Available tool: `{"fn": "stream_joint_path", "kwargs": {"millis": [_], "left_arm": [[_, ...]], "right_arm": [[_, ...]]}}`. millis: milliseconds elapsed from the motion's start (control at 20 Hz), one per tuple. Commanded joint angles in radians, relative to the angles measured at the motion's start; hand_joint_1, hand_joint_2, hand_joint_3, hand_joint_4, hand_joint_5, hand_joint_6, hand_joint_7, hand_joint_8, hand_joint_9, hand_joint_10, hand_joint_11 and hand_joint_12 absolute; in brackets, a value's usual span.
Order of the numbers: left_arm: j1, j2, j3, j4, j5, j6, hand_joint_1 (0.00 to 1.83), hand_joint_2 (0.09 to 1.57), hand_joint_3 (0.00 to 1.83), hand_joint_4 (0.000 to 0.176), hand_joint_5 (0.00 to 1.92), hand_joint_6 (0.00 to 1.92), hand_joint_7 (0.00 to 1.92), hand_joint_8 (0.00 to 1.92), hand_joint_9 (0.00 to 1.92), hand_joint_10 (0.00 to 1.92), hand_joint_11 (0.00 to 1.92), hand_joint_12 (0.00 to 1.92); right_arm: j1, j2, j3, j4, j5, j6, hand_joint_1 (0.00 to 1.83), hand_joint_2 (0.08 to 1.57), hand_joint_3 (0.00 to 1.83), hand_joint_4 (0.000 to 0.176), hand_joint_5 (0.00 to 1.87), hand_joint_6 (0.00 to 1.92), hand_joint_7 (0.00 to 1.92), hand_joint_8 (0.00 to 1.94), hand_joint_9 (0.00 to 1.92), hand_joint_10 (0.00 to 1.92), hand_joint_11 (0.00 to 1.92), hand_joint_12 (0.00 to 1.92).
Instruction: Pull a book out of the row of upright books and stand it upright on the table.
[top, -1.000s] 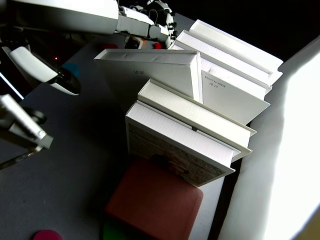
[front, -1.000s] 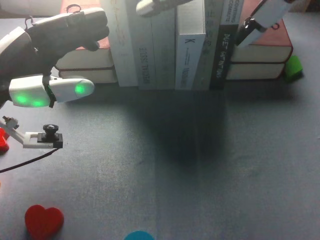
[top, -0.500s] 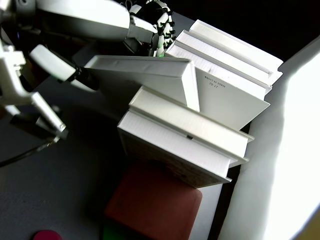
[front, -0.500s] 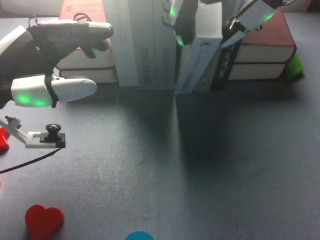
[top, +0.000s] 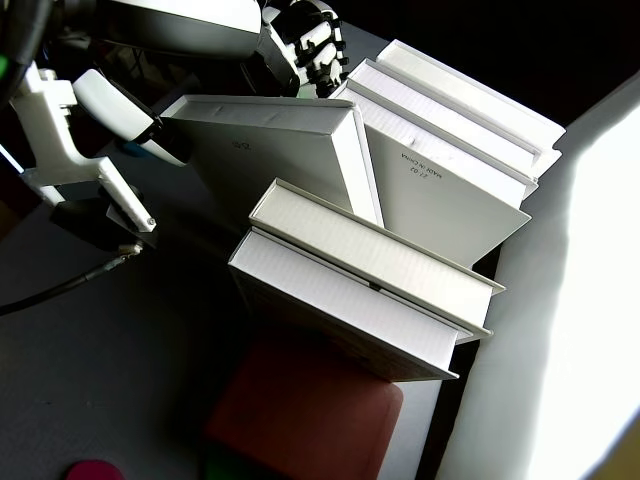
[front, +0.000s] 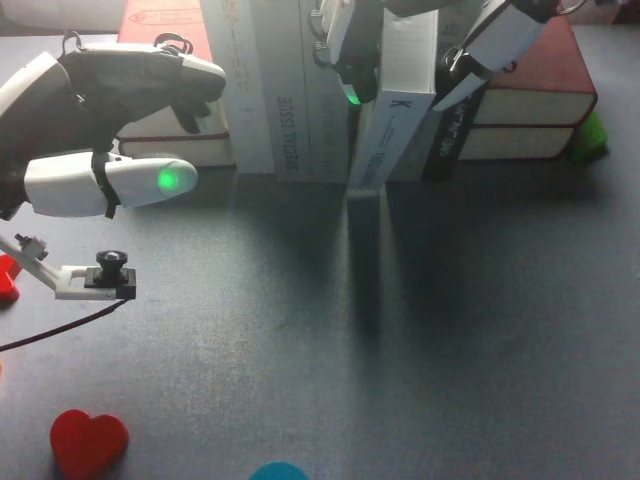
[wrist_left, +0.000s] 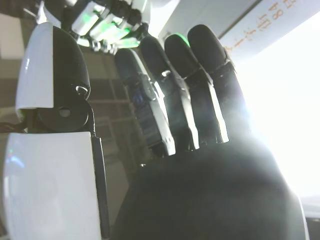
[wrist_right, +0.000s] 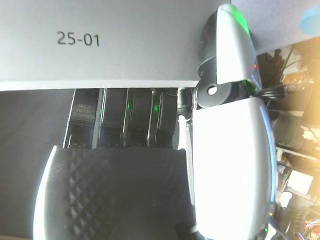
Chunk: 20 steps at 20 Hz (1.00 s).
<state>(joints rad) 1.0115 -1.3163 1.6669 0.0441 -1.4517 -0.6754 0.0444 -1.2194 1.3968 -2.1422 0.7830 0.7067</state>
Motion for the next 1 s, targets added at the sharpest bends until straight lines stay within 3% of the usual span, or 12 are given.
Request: {"fn": "stream_joint_path", "kwargs": {"millis": [0,100,150,200,400,600,950], "left_arm": [[-0.013,0.006,-0.007,-0.042,-0.113,-0.011,1.23,0.95,0.00,0.000,0.83,0.31,0.52,0.95,0.44,1.40,0.36,1.74],[-0.011,0.011,-0.016,-0.042,-0.113,-0.011,1.24,0.95,0.00,0.000,0.74,0.52,0.51,1.02,0.43,1.44,0.34,1.75],[-0.009,0.015,-0.023,-0.042,-0.112,-0.011,1.24,0.95,0.00,0.000,0.70,0.59,0.52,1.01,0.44,1.45,0.36,1.77],[-0.005,0.018,-0.028,-0.042,-0.111,-0.011,1.25,0.95,0.00,0.000,0.69,0.62,0.52,1.00,0.44,1.46,0.36,1.80],[-0.002,0.018,-0.038,-0.042,-0.110,-0.011,1.24,0.95,0.00,0.000,0.65,0.62,0.50,1.01,0.42,1.52,0.34,1.91],[0.009,0.019,-0.048,-0.048,-0.114,-0.011,1.26,0.95,0.00,0.000,0.65,0.62,0.50,1.01,0.41,1.52,0.35,1.90],[0.011,0.031,-0.060,-0.053,-0.118,-0.011,1.27,0.93,0.00,0.000,0.64,0.60,0.48,0.98,0.42,1.52,0.32,1.86]], "right_arm": [[0.017,0.014,-0.007,0.090,-0.041,0.014,1.36,1.14,0.00,0.000,0.92,1.11,0.92,1.04,0.82,1.33,0.59,1.62],[0.032,0.040,-0.029,0.095,-0.013,0.018,1.37,1.13,0.00,0.000,0.93,0.90,0.94,1.14,0.87,1.34,0.74,1.67],[0.046,0.062,-0.051,0.094,0.000,0.019,1.38,1.12,0.00,0.000,0.92,0.95,0.94,1.11,0.89,1.28,0.75,1.61],[0.059,0.083,-0.071,0.093,0.011,0.023,1.37,1.15,0.00,0.000,0.90,0.87,0.90,1.23,0.84,1.40,0.78,1.73],[0.150,0.169,-0.150,0.086,0.060,0.059,1.37,1.16,0.00,0.000,0.88,0.87,0.88,1.27,0.83,1.44,0.78,1.78],[0.182,0.237,-0.196,0.171,0.094,0.046,1.37,1.16,0.00,0.000,0.88,0.87,0.88,1.27,0.82,1.44,0.78,1.78],[0.161,0.282,-0.215,0.318,0.127,0.019,1.37,1.16,0.00,0.000,0.88,0.87,0.88,1.27,0.82,1.44,0.78,1.78]]}}
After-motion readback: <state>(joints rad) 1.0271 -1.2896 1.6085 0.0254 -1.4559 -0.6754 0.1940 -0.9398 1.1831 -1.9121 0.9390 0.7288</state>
